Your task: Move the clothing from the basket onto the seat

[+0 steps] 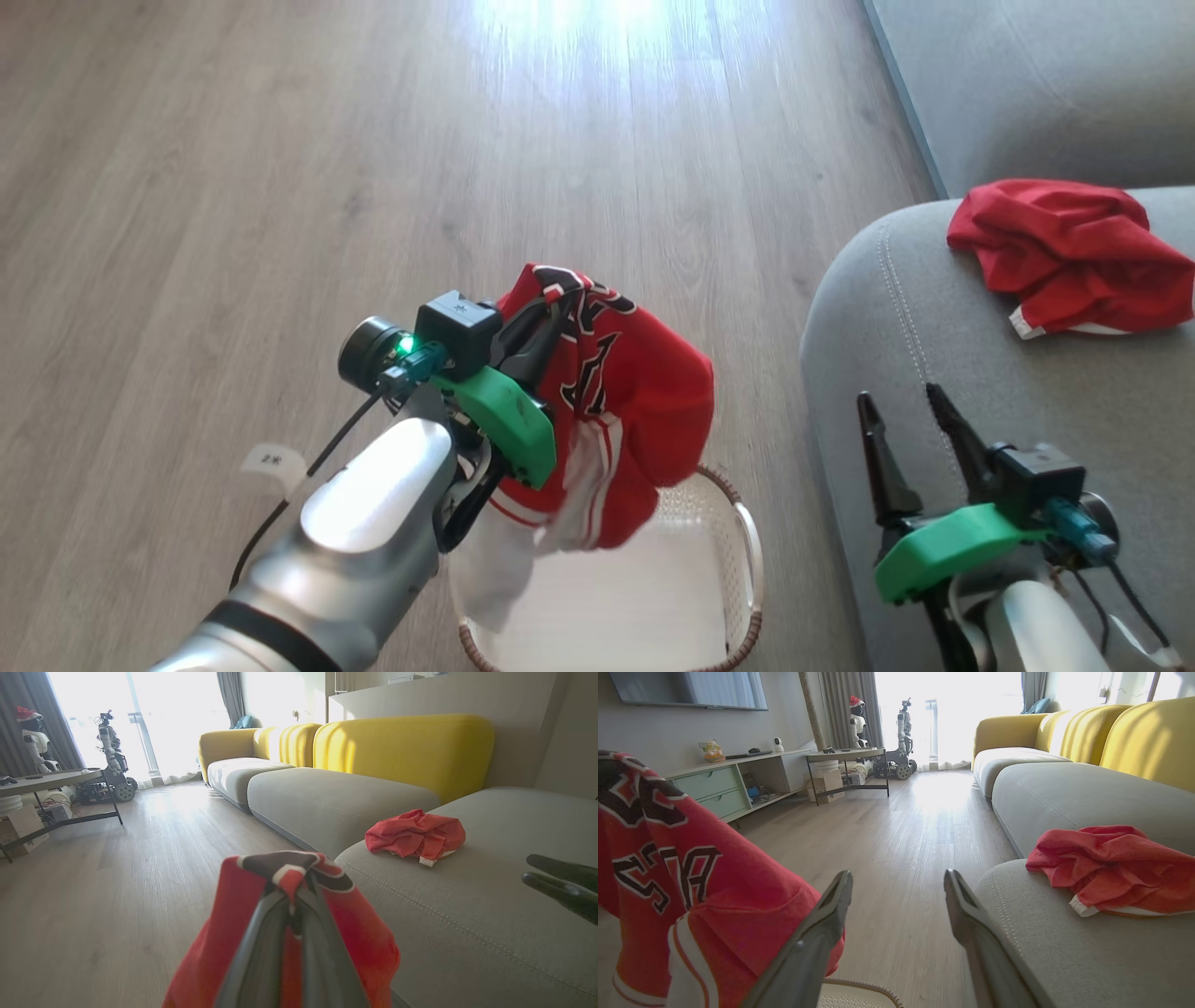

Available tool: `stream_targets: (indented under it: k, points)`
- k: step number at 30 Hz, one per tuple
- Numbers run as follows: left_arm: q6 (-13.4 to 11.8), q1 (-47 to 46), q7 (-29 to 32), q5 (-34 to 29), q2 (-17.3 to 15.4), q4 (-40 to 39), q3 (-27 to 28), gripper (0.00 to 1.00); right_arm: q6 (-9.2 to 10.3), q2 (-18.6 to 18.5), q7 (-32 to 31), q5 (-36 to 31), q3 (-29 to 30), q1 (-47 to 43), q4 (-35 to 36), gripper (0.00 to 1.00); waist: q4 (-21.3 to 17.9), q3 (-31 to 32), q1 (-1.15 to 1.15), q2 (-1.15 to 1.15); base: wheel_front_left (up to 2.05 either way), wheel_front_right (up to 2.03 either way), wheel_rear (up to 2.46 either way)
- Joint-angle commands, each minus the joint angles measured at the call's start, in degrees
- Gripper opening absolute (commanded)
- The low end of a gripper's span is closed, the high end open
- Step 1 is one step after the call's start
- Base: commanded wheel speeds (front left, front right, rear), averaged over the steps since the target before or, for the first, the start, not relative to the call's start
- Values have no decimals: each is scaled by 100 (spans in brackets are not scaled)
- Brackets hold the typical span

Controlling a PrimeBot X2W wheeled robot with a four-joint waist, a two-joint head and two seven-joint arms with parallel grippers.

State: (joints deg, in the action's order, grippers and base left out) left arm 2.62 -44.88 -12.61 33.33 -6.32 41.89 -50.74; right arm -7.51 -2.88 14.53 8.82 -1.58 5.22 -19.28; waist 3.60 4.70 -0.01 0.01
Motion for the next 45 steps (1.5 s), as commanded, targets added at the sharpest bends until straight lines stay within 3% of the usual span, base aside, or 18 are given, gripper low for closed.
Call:
stream_targets:
  k: [1,13,23,36,41,42,43,45]
  points:
    - [46,-392,23,58,-157,-209,203,0,2,1,-7,39,-200,134,159,100,25,32,1,-1,0,0,0]
    - [129,-633,176,75,-150,-389,105,0,2,1,-232,-299,-995,751,-168,100,113,110,1,-1,0,0,0]
    - [182,-811,236,76,-2,-521,-26,0,2,-14,-293,-297,-1646,1417,-1026,100,324,138,1,-1,0,0,0]
    - [234,-856,200,106,146,-798,-226,0,2,-154,-187,236,-2997,2386,-2389,100,568,212,1,-1,0,0,0]
    - [239,-854,186,133,166,-844,-263,0,2,-88,-69,248,-3194,2738,-2878,100,623,214,1,-1,0,0,0]
    - [241,-848,183,143,168,-846,-268,0,2,-71,-53,257,-3227,2785,-2963,83,633,214,1,-1,0,0,0]
    - [243,-842,179,151,169,-845,-272,0,2,-57,-37,272,-3257,2825,-3042,51,642,214,1,-1,0,0,0]
    - [244,-823,174,174,167,-832,-274,0,2,-36,-10,311,-3297,2889,-3167,23,655,214,1,-1,0,0,0]
